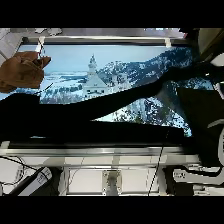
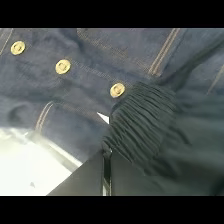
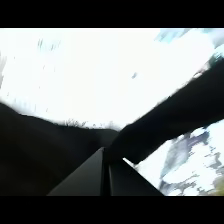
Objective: Fold the clothes and pants, and hang the long-sleeved shirts on hangers.
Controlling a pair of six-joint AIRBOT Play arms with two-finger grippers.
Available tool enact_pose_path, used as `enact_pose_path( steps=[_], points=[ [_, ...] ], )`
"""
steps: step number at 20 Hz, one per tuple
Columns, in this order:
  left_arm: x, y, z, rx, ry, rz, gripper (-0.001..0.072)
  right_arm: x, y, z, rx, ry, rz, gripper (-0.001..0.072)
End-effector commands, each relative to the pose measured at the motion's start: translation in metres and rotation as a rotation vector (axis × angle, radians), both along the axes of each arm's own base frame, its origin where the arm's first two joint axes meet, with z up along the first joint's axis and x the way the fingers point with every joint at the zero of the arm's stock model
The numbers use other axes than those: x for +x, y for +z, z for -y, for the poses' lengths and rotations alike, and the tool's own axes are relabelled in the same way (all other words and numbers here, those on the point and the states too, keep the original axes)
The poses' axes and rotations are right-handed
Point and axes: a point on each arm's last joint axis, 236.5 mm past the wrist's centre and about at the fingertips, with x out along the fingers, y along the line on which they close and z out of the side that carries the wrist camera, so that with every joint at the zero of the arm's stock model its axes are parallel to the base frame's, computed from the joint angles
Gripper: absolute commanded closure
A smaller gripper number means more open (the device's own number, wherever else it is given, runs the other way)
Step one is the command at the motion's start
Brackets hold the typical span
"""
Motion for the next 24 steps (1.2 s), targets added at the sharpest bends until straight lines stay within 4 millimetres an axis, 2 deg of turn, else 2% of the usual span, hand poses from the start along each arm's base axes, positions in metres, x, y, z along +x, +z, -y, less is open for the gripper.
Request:
enact_pose_path(
  steps=[1,3,5,7,9,11,12,13,14,15,17,18,20,21,22,23,24],
  points=[
    [0.029,0.007,0.016,-0.073,-0.014,0.149,0.0688,0.008,0.031,0.035,-0.061,-0.105,0.071,0.0703],
    [0.047,0.004,0.022,-0.12,-0.026,0.21,0.0689,0.008,0.004,0.05,-0.109,-0.138,-0.009,0.0703],
    [0.059,-0.003,0.022,-0.156,-0.004,0.245,0.0688,0.024,-0.016,0.068,-0.133,-0.212,-0.031,0.0703],
    [0.071,-0.009,0.025,-0.193,-0.001,0.276,0.0689,0.052,-0.009,0.076,-0.097,-0.291,0.055,0.0703],
    [0.09,0.0,0.028,-0.214,-0.009,0.368,0.0688,0.078,0.014,0.084,-0.065,-0.357,0.183,0.0704],
    [0.106,0.013,0.034,-0.254,-0.011,0.469,0.0689,0.084,0.032,0.089,-0.074,-0.369,0.237,0.0703],
    [0.107,0.014,0.035,-0.259,-0.011,0.478,0.0689,0.079,0.032,0.087,-0.092,-0.335,0.228,0.0704],
    [0.105,0.011,0.036,-0.259,-0.012,0.462,0.0689,0.07,0.025,0.081,-0.121,-0.272,0.192,0.0704],
    [0.099,0.004,0.036,-0.258,-0.011,0.421,0.0689,0.054,0.008,0.077,-0.16,-0.205,0.12,0.0704],
    [0.088,-0.008,0.033,-0.242,-0.007,0.357,0.0689,0.036,-0.018,0.079,-0.197,-0.174,0.021,0.0705],
    [0.061,-0.049,0.033,-0.239,0.01,0.205,0.0689,-0.011,-0.091,0.087,-0.26,-0.139,-0.21,0.0705],
    [0.043,-0.076,0.033,-0.237,0.017,0.119,0.0688,-0.036,-0.132,0.085,-0.255,-0.14,-0.308,0.0704],
    [0.02,-0.118,0.045,-0.28,0.029,0.023,0.0686,-0.077,-0.195,0.074,-0.214,-0.157,-0.449,0.0703],
    [0.015,-0.129,0.048,-0.295,0.032,-0.002,0.0576,-0.093,-0.211,0.07,-0.203,-0.162,-0.503,0.0684],
    [0.014,-0.131,0.051,-0.3,0.029,-0.011,0.0301,-0.104,-0.218,0.067,-0.197,-0.152,-0.539,0.0571],
    [0.016,-0.126,0.05,-0.294,0.028,0.001,0.0113,-0.112,-0.216,0.064,-0.19,-0.135,-0.568,0.0345],
    [0.02,-0.117,0.047,-0.281,0.025,0.022,0.0112,-0.113,-0.209,0.063,-0.188,-0.122,-0.579,0.025]
  ],
)
